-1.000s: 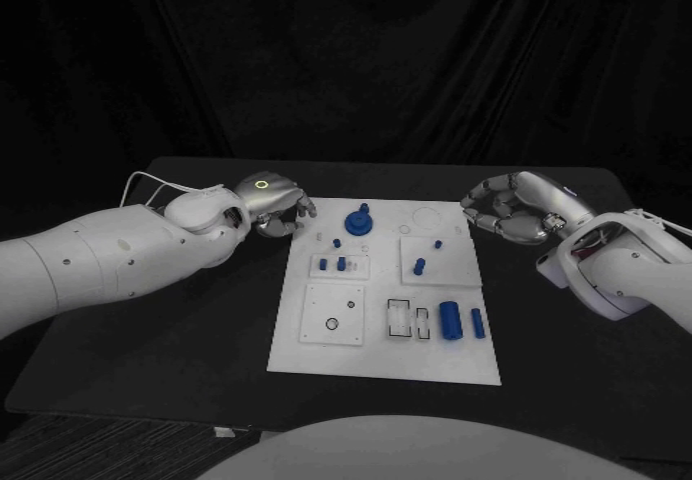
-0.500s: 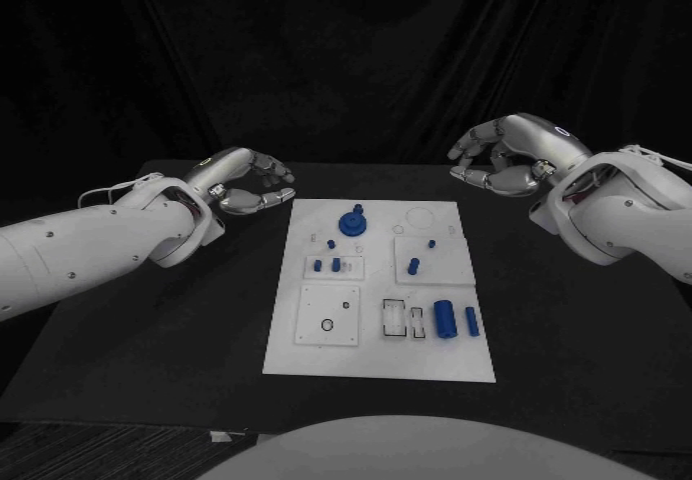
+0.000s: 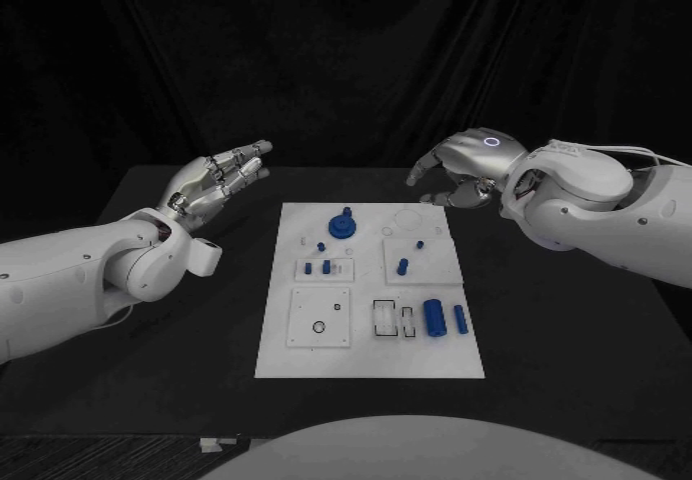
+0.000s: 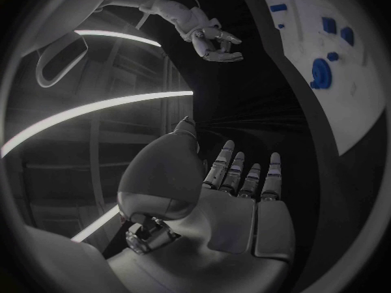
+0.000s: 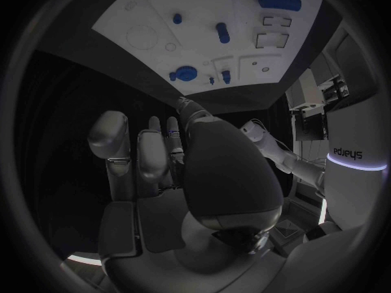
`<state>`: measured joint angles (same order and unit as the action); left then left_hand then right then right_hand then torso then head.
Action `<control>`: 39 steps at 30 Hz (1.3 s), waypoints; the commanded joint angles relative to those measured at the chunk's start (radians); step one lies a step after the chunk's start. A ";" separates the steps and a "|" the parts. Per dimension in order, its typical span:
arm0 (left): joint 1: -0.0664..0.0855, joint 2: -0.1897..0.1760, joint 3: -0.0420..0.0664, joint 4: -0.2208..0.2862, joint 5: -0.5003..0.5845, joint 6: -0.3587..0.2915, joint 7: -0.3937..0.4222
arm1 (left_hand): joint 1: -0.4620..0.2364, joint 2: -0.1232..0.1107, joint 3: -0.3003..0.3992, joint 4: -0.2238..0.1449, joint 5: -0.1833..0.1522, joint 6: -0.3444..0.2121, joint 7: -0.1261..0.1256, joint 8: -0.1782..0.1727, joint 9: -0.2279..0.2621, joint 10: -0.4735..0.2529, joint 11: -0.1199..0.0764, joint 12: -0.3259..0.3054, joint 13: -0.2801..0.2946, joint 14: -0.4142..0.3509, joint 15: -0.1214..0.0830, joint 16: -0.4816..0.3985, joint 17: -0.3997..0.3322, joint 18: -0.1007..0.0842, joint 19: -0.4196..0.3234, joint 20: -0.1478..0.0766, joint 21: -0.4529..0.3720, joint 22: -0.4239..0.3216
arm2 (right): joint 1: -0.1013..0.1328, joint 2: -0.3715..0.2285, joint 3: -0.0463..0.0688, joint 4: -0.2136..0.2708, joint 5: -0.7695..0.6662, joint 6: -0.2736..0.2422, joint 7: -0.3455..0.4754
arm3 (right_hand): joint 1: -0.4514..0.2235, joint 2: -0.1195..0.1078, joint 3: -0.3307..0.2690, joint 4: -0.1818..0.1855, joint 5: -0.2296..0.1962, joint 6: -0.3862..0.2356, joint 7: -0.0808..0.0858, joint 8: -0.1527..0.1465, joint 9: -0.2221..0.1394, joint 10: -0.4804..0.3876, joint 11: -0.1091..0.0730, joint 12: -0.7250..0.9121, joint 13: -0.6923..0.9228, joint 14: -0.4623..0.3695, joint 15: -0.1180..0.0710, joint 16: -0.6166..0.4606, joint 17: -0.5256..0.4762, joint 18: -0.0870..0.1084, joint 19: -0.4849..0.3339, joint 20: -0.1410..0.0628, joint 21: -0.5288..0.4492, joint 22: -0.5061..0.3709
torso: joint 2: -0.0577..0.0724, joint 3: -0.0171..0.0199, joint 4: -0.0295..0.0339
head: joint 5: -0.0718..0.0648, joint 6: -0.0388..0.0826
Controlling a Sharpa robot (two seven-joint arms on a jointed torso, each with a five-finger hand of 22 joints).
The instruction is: Assemble the parts on the task board
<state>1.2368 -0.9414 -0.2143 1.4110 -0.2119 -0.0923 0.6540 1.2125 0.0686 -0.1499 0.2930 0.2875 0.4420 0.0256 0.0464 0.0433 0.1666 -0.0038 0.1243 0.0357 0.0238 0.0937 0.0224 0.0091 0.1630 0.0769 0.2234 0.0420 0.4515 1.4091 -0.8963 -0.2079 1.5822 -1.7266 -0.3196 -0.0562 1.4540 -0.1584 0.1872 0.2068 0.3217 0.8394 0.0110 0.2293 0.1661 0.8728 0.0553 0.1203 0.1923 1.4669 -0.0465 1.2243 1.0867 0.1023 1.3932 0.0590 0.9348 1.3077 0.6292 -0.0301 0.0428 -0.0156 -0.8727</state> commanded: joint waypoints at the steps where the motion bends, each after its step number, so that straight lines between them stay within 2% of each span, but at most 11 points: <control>1: -0.016 0.000 0.001 0.010 0.131 0.113 0.248 | 0.002 0.016 -0.022 0.000 -0.006 -0.051 -0.015 -0.008 -0.004 -0.042 -0.015 -0.009 -0.004 -0.016 0.003 -0.014 -0.005 0.015 -0.018 0.001 -0.006 -0.074 | -0.015 0.010 0.000 -0.014 -0.101 0.098 -0.037 | 0.014 0.003 -0.009 -0.002 0.028 0.010 0.001 -0.014 -0.001 -0.011 0.001 0.010 -0.002 -0.005 -0.001 -0.006 -0.005 0.010 -0.010 0.001 -0.011 0.091 | 0.002 -0.0085 0.0062 | -0.001 0.000; 3: -0.023 -0.001 0.001 0.013 0.134 0.121 0.251 | 0.006 0.021 -0.033 -0.001 -0.005 -0.077 -0.024 -0.010 -0.005 -0.061 -0.020 -0.010 -0.005 -0.020 0.004 -0.018 -0.007 0.015 -0.036 0.002 -0.014 -0.160 | -0.024 0.015 0.000 -0.021 -0.105 0.113 -0.036 | 0.014 0.003 -0.011 -0.003 0.032 0.011 0.002 -0.017 -0.001 -0.010 0.003 0.014 -0.002 -0.007 0.000 -0.009 -0.008 0.011 -0.012 0.002 -0.016 0.090 | 0.003 -0.0111 0.0090 | -0.004 0.000; 4: -0.025 -0.001 0.001 0.014 0.135 0.123 0.251 | 0.008 0.023 -0.037 -0.001 -0.004 -0.081 -0.025 -0.010 -0.006 -0.066 -0.022 -0.008 -0.005 -0.021 0.003 -0.019 -0.007 0.014 -0.046 0.002 -0.019 -0.209 | -0.027 0.016 0.000 -0.023 -0.106 0.117 -0.036 | 0.015 0.003 -0.012 -0.004 0.034 0.012 0.003 -0.018 -0.001 -0.009 0.004 0.016 -0.002 -0.008 0.000 -0.010 -0.009 0.011 -0.012 0.002 -0.017 0.090 | 0.002 -0.0094 0.0071 | -0.003 0.000; 5: -0.028 -0.002 0.001 0.015 0.136 0.125 0.252 | 0.011 0.027 -0.044 0.000 -0.003 -0.091 -0.028 -0.010 -0.006 -0.078 -0.028 -0.008 -0.007 -0.024 -0.002 -0.022 -0.009 0.009 -0.067 0.004 -0.029 -0.318 | -0.031 0.019 0.000 -0.026 -0.107 0.121 -0.035 | 0.015 0.003 -0.012 -0.005 0.035 0.013 0.003 -0.018 -0.001 -0.009 0.004 0.017 -0.002 -0.008 0.001 -0.011 -0.011 0.011 -0.013 0.002 -0.021 0.089 | 0.003 -0.0108 0.0078 | -0.005 0.000; 7: -0.032 -0.003 0.001 0.018 0.138 0.126 0.256 | 0.016 0.030 -0.051 -0.001 -0.001 -0.103 -0.035 -0.012 -0.007 -0.091 -0.034 -0.008 -0.008 -0.024 -0.008 -0.022 -0.009 0.008 -0.073 0.007 -0.033 -0.366 | -0.041 0.024 0.000 -0.033 -0.109 0.129 -0.033 | 0.015 0.005 -0.014 -0.007 0.043 0.021 0.006 -0.020 0.001 -0.007 0.005 0.024 -0.001 -0.011 0.002 -0.013 -0.013 0.012 -0.016 0.004 -0.028 0.089 | 0.003 -0.0123 0.0083 | -0.007 0.000; 9: -0.034 -0.005 0.001 0.022 0.139 0.124 0.259 | 0.020 0.028 -0.053 -0.001 0.002 -0.106 -0.039 -0.012 -0.007 -0.096 -0.040 -0.008 -0.009 -0.024 -0.012 -0.022 -0.009 0.009 -0.074 0.006 -0.034 -0.371 | -0.052 0.029 0.000 -0.040 -0.110 0.130 -0.030 | 0.014 0.006 -0.016 -0.007 0.046 0.026 0.010 -0.021 0.003 -0.005 0.006 0.028 -0.001 -0.012 0.003 -0.014 -0.013 0.012 -0.017 0.004 -0.032 0.089 | 0.003 -0.0131 0.0087 | -0.009 0.000; 10: -0.035 -0.006 0.001 0.024 0.139 0.122 0.261 | 0.022 0.027 -0.055 -0.001 0.002 -0.109 -0.043 -0.012 -0.008 -0.100 -0.045 -0.009 -0.009 -0.024 -0.016 -0.022 -0.009 0.010 -0.074 0.006 -0.034 -0.373 | -0.058 0.033 0.000 -0.044 -0.110 0.128 -0.028 | 0.013 0.006 -0.016 -0.007 0.046 0.029 0.011 -0.021 0.004 -0.006 0.006 0.029 -0.001 -0.012 0.003 -0.013 -0.012 0.013 -0.018 0.004 -0.034 0.088 | 0.003 -0.0160 0.0103 | -0.010 0.000; 22: -0.039 -0.006 0.001 0.035 0.140 0.096 0.274 | 0.042 0.016 -0.058 -0.001 0.015 -0.111 -0.053 -0.012 -0.007 -0.106 -0.051 0.008 -0.008 -0.024 -0.040 -0.022 -0.009 0.015 -0.076 -0.027 -0.036 -0.402 | -0.102 0.052 0.000 -0.078 -0.112 0.116 -0.003 | -0.024 0.010 -0.044 0.012 0.037 0.070 0.017 -0.030 0.015 0.007 0.006 0.066 0.003 -0.006 0.003 0.005 0.010 0.013 -0.012 0.006 -0.034 0.095 | 0.002 -0.0125 0.0087 | -0.016 0.000; 26: -0.039 -0.004 0.001 0.036 0.140 0.099 0.273 | 0.057 0.011 -0.053 -0.001 0.036 -0.108 -0.045 -0.012 -0.007 -0.107 -0.038 0.016 -0.008 -0.024 -0.024 -0.022 -0.009 0.016 -0.076 -0.031 -0.036 -0.403 | -0.115 0.057 0.000 -0.089 -0.112 0.124 0.000 | -0.011 0.015 -0.038 0.002 0.080 0.082 0.032 -0.041 0.017 0.017 0.006 0.080 0.002 -0.004 0.003 0.006 0.010 0.013 -0.007 0.005 -0.034 0.098 | 0.001 -0.0122 0.0077 | -0.016 0.000; 31: -0.040 -0.003 0.001 0.036 0.140 0.106 0.266 | 0.091 0.011 -0.043 -0.001 0.073 -0.107 -0.036 -0.012 -0.007 -0.108 -0.020 0.026 -0.008 -0.024 -0.009 -0.022 -0.009 0.015 -0.075 -0.018 -0.036 -0.404 | -0.130 0.067 0.000 -0.107 -0.112 0.133 0.003 | 0.003 0.016 -0.022 -0.014 0.142 0.088 0.036 -0.054 0.019 0.024 0.007 0.089 -0.002 -0.004 0.003 0.005 0.010 0.013 -0.006 0.005 -0.037 0.101 | 0.000 -0.0123 0.0073 | -0.014 0.000; 39: -0.040 -0.001 0.001 0.033 0.140 0.118 0.256 | 0.124 0.017 -0.041 -0.001 0.118 -0.110 -0.031 -0.012 -0.008 -0.108 0.013 0.038 -0.007 -0.023 0.013 -0.022 -0.009 0.016 -0.074 0.000 -0.035 -0.400 | -0.147 0.084 0.000 -0.131 -0.112 0.145 0.003 | 0.006 0.014 -0.015 -0.020 0.151 0.086 0.036 -0.061 0.019 0.030 0.010 0.095 -0.003 -0.005 0.004 0.003 0.007 0.014 -0.007 0.005 -0.046 0.100 | 0.001 -0.0130 0.0077 | -0.014 0.000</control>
<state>1.1981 -0.9444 -0.2146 1.4430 -0.0805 0.0074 0.6757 1.3279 0.0876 -0.1966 0.2922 0.4023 0.3322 -0.0103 0.0398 0.0357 0.0584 0.0056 0.1579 0.0272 0.0035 0.1009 0.0036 0.0013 0.1626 0.0036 0.2155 0.0110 0.0507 1.2654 -0.8149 -0.2081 1.4558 -1.8277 -0.1915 -0.0550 1.4528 -0.1444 0.1725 0.1917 0.4717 0.9220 0.0469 0.1748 0.1839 0.8948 0.0656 0.2105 0.1905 1.4614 -0.0410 1.2236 1.0951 0.1020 1.3828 0.0623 0.8932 1.3074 0.6297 -0.0426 0.0500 -0.0283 -0.8727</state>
